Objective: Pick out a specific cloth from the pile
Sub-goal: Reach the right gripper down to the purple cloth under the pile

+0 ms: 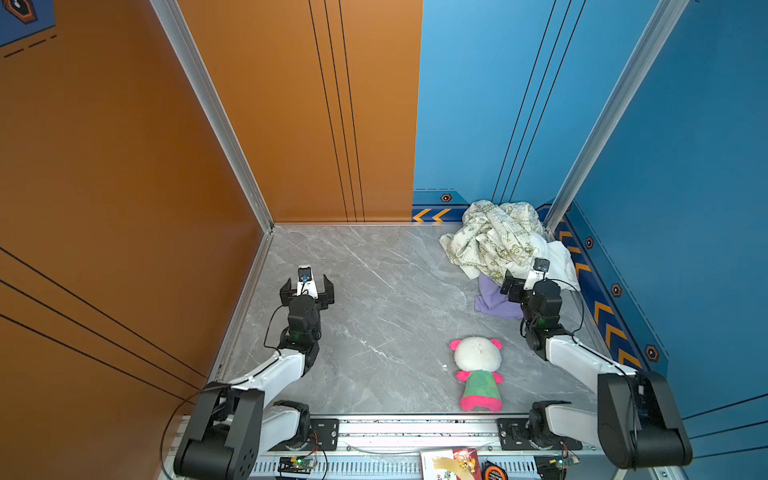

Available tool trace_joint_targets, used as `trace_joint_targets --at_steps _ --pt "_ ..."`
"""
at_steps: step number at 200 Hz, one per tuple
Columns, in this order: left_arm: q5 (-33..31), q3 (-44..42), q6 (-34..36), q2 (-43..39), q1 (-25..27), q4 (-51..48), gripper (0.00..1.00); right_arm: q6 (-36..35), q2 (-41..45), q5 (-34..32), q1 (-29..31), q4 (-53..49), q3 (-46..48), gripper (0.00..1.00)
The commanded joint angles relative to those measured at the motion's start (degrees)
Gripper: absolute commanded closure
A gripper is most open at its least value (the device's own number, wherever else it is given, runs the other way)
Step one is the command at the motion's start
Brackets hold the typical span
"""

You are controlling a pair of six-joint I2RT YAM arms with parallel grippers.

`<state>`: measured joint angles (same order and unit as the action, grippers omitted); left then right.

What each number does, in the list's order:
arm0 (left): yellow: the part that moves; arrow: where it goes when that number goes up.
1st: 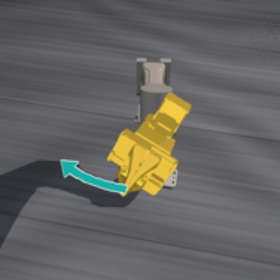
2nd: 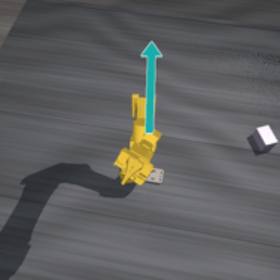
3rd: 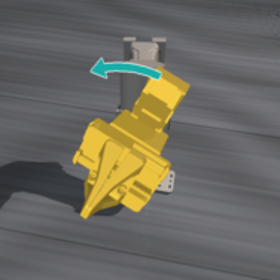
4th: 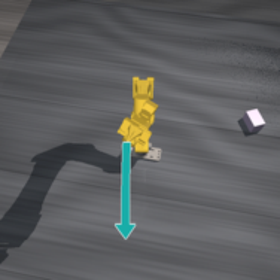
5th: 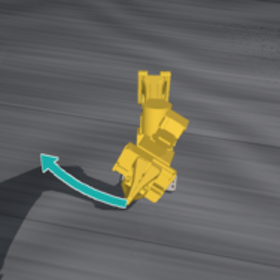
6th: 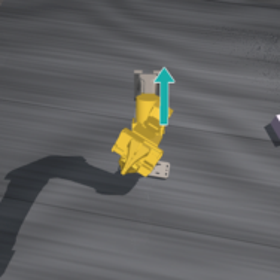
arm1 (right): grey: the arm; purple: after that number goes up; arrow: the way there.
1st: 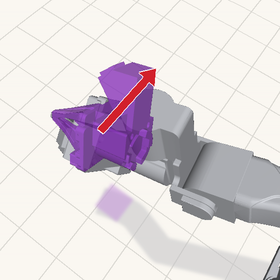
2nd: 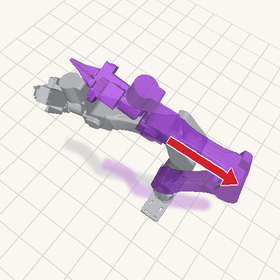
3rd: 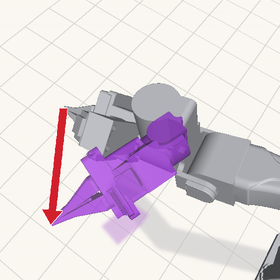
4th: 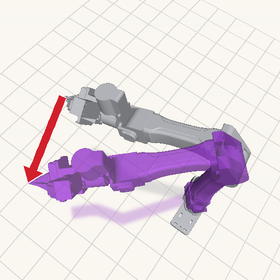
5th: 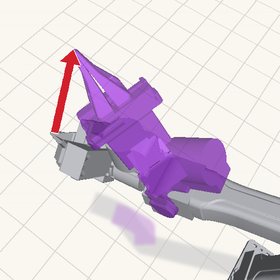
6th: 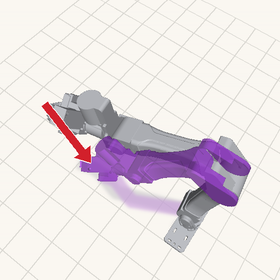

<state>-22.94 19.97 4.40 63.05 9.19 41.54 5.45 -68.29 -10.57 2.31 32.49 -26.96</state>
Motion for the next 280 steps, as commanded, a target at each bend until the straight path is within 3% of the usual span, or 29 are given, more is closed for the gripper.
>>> trace_joint_targets --at_steps 1,25,75,93,158,224,280 --pt "5.7 3.5 2.6 -7.1 0.3 -16.7 0.02 4.7 5.7 -1.0 0.3 -14.1 -3.2 0.00" --pt "11.9 3.5 5.3 -12.6 0.9 -21.4 0.02 8.1 11.0 -0.8 1.4 -22.4 -6.2 0.00" --pt "9.4 4.0 8.2 -13.6 5.1 -21.5 0.02 9.0 12.5 -2.0 7.3 -36.3 -12.9 0.00" --pt "8.4 4.4 8.7 -13.1 5.5 -21.6 0.02 9.1 11.2 -3.4 8.9 -39.4 -13.5 0.04" --pt "6.2 4.5 9.7 -13.5 5.9 -21.8 0.02 12.2 -0.7 -6.3 11.8 -45.5 -15.6 0.17" --pt "5.4 4.3 10.8 -13.4 6.5 -21.8 0.02 16.3 -13.8 -0.9 11.4 -47.0 -20.6 0.50" --pt "5.3 4.6 11.3 -12.9 6.4 -21.7 0.02 21.2 -21.3 0.7 11.3 -48.6 -23.5 0.60"
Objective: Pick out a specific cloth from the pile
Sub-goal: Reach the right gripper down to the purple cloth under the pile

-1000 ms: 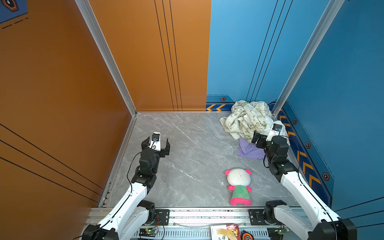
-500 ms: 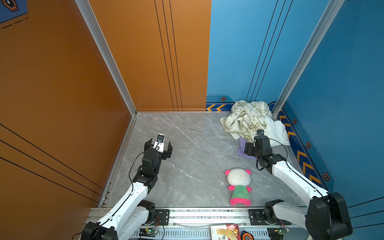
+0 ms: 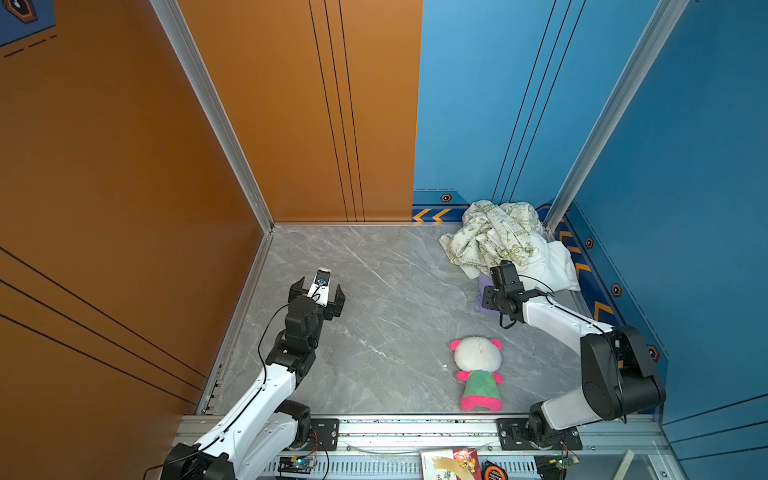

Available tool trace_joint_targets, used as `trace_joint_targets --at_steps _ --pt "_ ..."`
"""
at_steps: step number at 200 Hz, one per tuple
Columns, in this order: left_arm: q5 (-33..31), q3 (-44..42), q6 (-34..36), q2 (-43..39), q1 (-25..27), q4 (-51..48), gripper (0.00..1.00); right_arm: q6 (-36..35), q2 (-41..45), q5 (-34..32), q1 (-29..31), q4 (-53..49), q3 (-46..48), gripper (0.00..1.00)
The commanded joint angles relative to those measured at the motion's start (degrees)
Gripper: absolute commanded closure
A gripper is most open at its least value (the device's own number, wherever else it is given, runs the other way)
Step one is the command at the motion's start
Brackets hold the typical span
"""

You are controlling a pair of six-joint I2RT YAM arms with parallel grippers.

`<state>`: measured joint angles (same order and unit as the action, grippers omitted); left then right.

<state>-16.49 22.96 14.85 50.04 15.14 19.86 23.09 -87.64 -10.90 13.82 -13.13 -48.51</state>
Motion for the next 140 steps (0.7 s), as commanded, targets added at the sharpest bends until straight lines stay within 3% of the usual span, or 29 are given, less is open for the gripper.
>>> trace_joint_targets --at_steps 1,51,94,140 --pt "-1.2 1.6 0.9 0.1 0.5 -0.1 0.02 3.6 -2.1 1.0 -0.2 -2.9 -1.9 0.60" --pt "-2.8 1.3 1.4 -0.3 0.5 -0.1 0.02 5.7 -6.9 1.8 -1.1 -2.5 -2.4 0.63" --pt "-2.8 1.1 1.5 -0.6 0.6 -0.1 0.02 6.1 -9.3 5.1 -2.4 -1.6 -3.1 0.88" --pt "-3.2 1.0 2.0 -0.7 1.0 -0.2 0.02 5.9 -4.7 5.0 -2.9 -0.3 -3.1 1.00"
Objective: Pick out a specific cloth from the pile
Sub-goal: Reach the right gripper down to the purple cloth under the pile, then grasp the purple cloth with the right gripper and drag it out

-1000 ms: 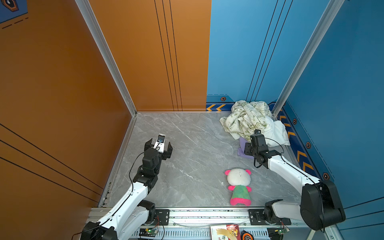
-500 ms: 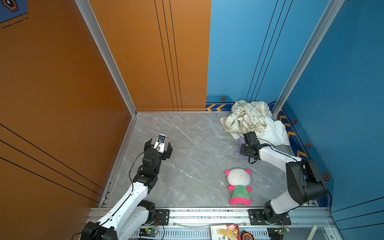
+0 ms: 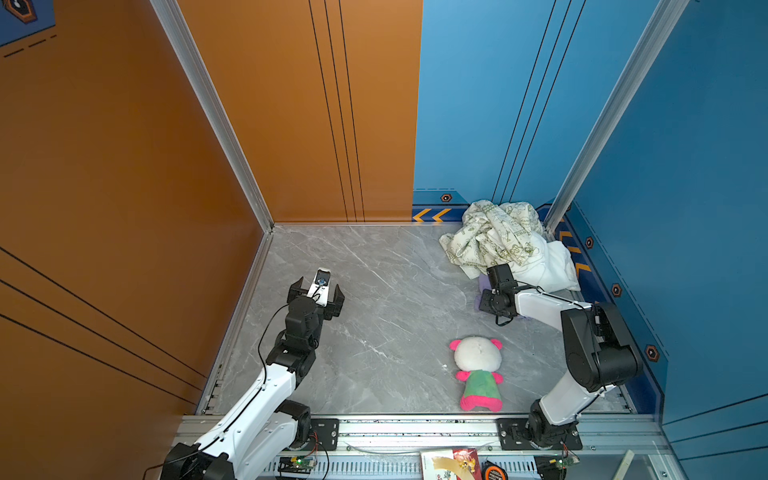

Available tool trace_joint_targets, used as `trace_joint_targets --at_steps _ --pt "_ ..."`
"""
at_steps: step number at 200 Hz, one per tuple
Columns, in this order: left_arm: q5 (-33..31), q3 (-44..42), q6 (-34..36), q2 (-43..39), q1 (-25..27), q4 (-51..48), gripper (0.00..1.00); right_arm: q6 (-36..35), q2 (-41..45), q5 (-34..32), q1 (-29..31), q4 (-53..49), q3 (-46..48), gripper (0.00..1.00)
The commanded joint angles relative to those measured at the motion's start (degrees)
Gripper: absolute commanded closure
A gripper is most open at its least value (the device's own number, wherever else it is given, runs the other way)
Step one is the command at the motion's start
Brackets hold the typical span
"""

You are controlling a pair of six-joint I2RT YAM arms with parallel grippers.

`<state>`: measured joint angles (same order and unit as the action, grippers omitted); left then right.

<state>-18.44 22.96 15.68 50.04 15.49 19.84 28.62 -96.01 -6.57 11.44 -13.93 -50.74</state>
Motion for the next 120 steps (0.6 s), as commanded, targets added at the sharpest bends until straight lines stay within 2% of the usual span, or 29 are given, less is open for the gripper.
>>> trace_joint_targets --at_steps 1,120 --pt "-1.3 1.0 1.2 -0.7 0.7 -0.1 0.02 0.4 3.8 0.6 -0.5 0.5 -0.9 1.00" --pt "-1.8 0.9 1.8 -0.7 1.1 -0.1 0.02 1.1 22.3 -1.1 -3.5 2.4 -0.8 1.00"
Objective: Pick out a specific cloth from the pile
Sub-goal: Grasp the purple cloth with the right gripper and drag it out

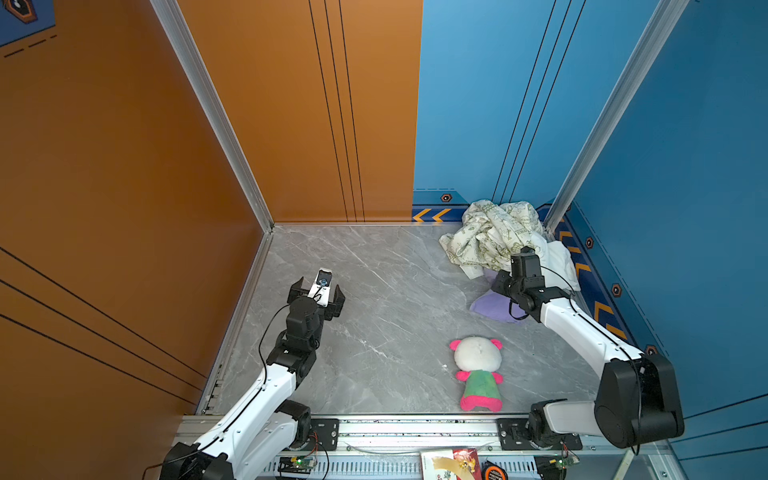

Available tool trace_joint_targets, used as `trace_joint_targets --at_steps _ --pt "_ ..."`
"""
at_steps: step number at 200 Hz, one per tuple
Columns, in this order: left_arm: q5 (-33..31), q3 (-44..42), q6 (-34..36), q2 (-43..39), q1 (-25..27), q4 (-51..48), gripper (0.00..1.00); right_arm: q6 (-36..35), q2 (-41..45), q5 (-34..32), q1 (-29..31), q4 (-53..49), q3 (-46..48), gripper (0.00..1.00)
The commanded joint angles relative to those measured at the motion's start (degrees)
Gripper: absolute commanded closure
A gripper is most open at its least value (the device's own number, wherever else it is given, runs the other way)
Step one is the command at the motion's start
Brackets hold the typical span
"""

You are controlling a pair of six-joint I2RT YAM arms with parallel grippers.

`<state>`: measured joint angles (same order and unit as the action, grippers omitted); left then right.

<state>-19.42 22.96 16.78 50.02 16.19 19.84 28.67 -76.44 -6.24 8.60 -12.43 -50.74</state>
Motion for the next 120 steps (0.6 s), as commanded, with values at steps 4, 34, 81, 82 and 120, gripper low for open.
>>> trace_joint_targets --at_steps 4,34,81,82,120 --pt "-0.8 0.9 0.8 -0.6 0.4 -0.1 0.02 1.1 3.1 -1.4 -0.7 1.0 -0.8 1.00" --pt "-0.9 0.8 0.8 -0.6 0.5 -0.1 0.02 0.9 4.7 -1.5 -1.6 1.3 -1.4 1.00" --pt "-0.9 0.8 0.9 -0.7 0.6 -0.1 0.02 -0.3 6.5 -0.5 -3.0 1.5 -5.7 1.00" --pt "-0.9 0.8 0.9 -0.6 0.6 -0.1 0.02 -0.3 6.5 -0.5 -3.0 1.5 -5.9 1.00" --pt "-1.0 0.8 1.0 -0.7 0.6 -0.1 0.02 -1.1 8.5 -1.0 -3.8 1.6 -10.1 1.00"
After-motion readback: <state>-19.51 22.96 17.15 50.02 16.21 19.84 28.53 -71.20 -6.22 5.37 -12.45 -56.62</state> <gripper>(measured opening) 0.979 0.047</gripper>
